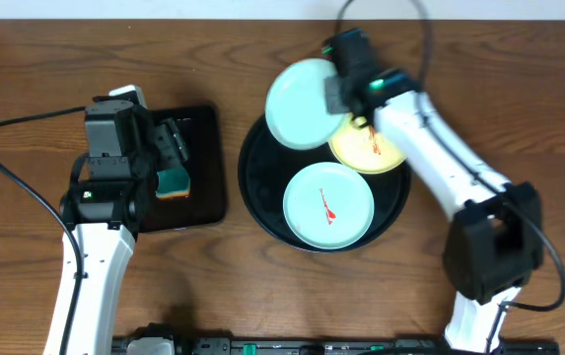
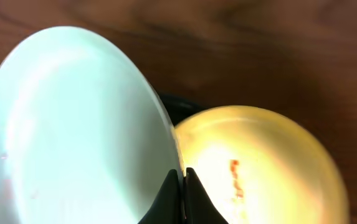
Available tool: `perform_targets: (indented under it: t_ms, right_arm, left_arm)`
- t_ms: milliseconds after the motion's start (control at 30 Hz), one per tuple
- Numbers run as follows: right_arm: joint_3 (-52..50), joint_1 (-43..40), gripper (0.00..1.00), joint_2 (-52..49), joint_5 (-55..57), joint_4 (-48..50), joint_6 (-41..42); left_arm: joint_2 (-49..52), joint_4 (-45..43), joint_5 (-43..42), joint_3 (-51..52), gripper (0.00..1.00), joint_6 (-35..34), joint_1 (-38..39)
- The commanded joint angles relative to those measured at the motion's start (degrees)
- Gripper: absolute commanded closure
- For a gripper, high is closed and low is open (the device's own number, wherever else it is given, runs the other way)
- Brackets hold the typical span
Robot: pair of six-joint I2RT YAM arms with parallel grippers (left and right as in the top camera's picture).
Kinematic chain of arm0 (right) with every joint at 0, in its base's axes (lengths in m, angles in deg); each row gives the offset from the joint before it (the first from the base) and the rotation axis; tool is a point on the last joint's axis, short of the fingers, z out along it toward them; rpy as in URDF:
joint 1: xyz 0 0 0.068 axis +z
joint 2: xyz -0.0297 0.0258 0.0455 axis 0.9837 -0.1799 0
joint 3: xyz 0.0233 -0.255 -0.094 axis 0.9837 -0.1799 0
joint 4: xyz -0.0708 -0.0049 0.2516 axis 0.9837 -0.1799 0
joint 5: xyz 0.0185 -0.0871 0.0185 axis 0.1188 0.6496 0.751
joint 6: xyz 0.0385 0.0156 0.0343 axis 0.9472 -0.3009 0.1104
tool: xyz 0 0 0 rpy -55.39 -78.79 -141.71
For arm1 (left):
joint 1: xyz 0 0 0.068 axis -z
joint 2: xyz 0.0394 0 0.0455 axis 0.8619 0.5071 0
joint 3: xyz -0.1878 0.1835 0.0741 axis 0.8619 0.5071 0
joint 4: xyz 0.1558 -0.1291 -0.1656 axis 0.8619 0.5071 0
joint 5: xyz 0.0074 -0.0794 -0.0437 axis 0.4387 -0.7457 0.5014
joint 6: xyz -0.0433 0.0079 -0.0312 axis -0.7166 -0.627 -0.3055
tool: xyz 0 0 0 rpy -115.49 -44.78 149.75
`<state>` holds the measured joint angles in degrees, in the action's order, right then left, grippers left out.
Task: Clean dirty plates on tray and stack at the side
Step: 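Carry the green plate right and set it down on the table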
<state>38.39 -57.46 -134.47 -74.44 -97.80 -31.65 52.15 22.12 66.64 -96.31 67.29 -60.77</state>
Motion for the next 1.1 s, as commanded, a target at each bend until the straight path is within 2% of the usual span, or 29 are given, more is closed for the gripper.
perform_targets:
  t_ms: [0,133,300,567,833,1067]
  right_arm:
    - [0.1,-7.1,0.99,3.3,-20.1,0.0,3.7]
    - [0.1,-19.0,0.99,3.3,-26.6,-5.0,3.6]
    - [0.1,-33.3,0.99,3.3,-26.3,-11.9,-1.4]
    - [-0.1,-49.7,0.99,3.3,-20.8,-14.6,-3.3]
    - [-1.4,-58.0,0.99,3.0,-15.1,-14.3,-4.1]
    - [-8.9,-58.8,0.99,2.3,-15.2,-5.7,-3.7]
  left_arm:
    - [-0.7,0.3,0.1,-0.2,0.26,-0.1,0.0]
    - [-0.7,1.5,0.1,-0.2,0.26,-0.1,0.0]
    - [-0.7,1.9,0.1,-0.2,0.26,-0.1,0.0]
    - [-0.7,1.9,0.1,-0.2,0.26,-0.1,0.0]
    - [-0.1,1.9,0.1,-0.2,0.25,-0.1,0.0]
    - [0.2,1.9,0.1,-0.2,0.26,-0.1,0.0]
